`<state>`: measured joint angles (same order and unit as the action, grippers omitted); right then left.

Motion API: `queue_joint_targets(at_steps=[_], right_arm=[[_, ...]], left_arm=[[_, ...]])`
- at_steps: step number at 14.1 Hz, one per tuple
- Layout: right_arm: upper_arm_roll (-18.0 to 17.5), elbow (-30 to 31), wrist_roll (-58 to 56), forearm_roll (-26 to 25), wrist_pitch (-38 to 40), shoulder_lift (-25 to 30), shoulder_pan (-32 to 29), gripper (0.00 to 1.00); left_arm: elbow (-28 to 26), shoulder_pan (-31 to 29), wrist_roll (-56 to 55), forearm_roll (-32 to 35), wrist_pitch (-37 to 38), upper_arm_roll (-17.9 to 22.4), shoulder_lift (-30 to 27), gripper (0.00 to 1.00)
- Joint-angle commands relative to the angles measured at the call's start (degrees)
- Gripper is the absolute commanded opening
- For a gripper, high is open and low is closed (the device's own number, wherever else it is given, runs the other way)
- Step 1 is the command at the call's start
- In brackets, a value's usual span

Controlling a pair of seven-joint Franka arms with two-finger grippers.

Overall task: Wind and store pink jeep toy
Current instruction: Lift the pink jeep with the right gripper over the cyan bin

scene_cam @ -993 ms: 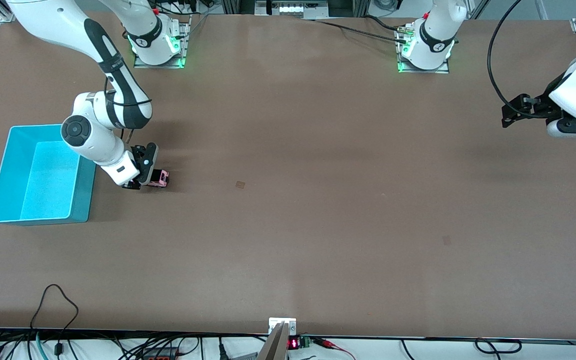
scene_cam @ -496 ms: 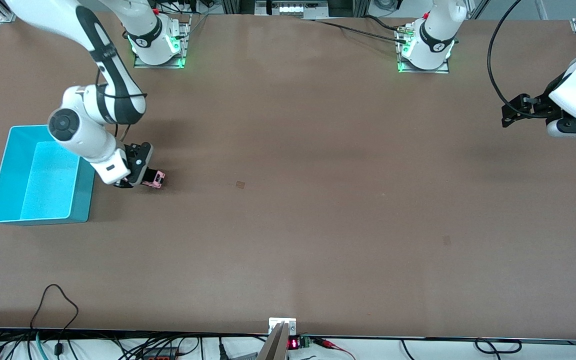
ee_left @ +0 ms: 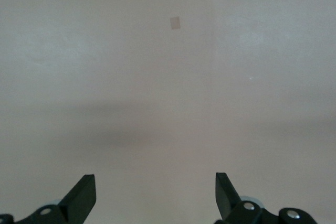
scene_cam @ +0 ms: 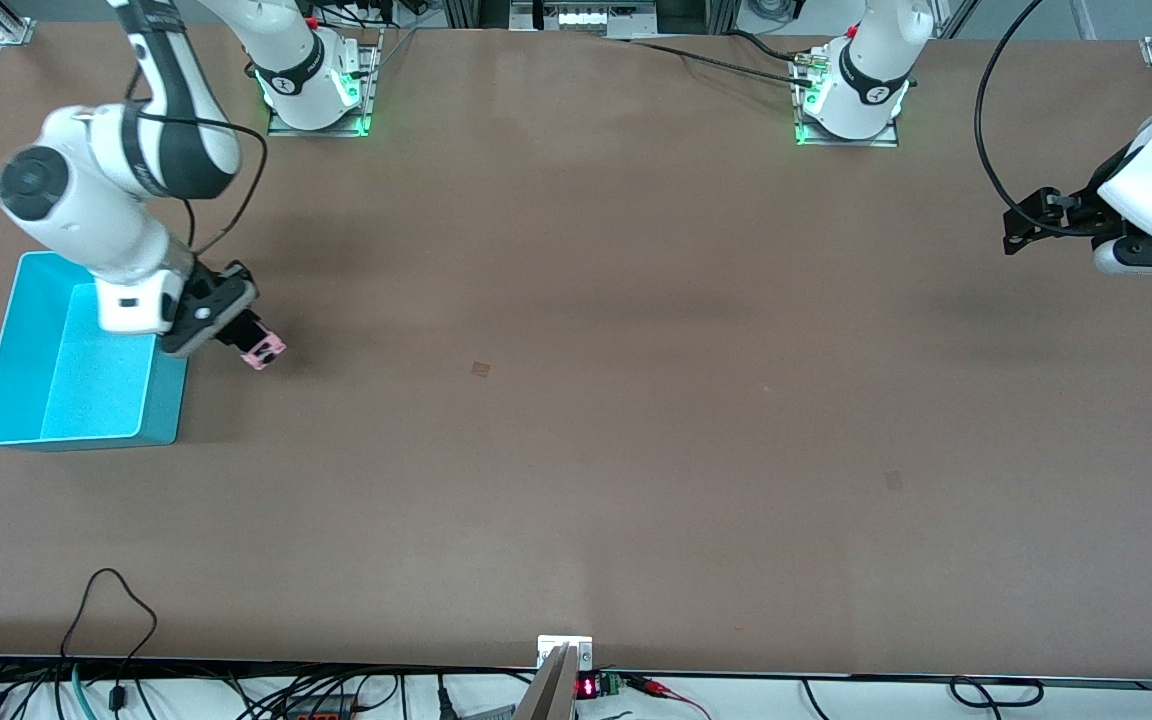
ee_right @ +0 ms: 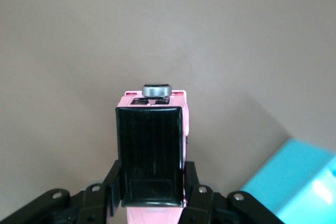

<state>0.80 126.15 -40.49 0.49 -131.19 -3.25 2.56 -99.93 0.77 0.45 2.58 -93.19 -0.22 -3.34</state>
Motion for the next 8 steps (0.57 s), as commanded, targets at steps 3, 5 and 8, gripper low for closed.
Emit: queue_joint_targets(at_steps=[3, 5, 8], right_arm=[[3.7, -5.1, 11.5, -6.2, 5.6, 0.4, -3.9, 0.0], [8.5, -5.2, 12.4, -6.4, 3.9, -0.3, -3.9, 0.0], [14.8, -5.0, 12.5, -6.4, -0.3, -3.3, -3.7, 0.0]], left_arm=[[0.0, 0.3, 1.3, -0.8, 0.6, 0.5, -0.4, 1.0], [0.0, 0.3, 1.3, -0.8, 0.6, 0.5, -0.4, 1.0], [0.0, 0.3, 1.3, -0.8, 0.6, 0.5, -0.4, 1.0]])
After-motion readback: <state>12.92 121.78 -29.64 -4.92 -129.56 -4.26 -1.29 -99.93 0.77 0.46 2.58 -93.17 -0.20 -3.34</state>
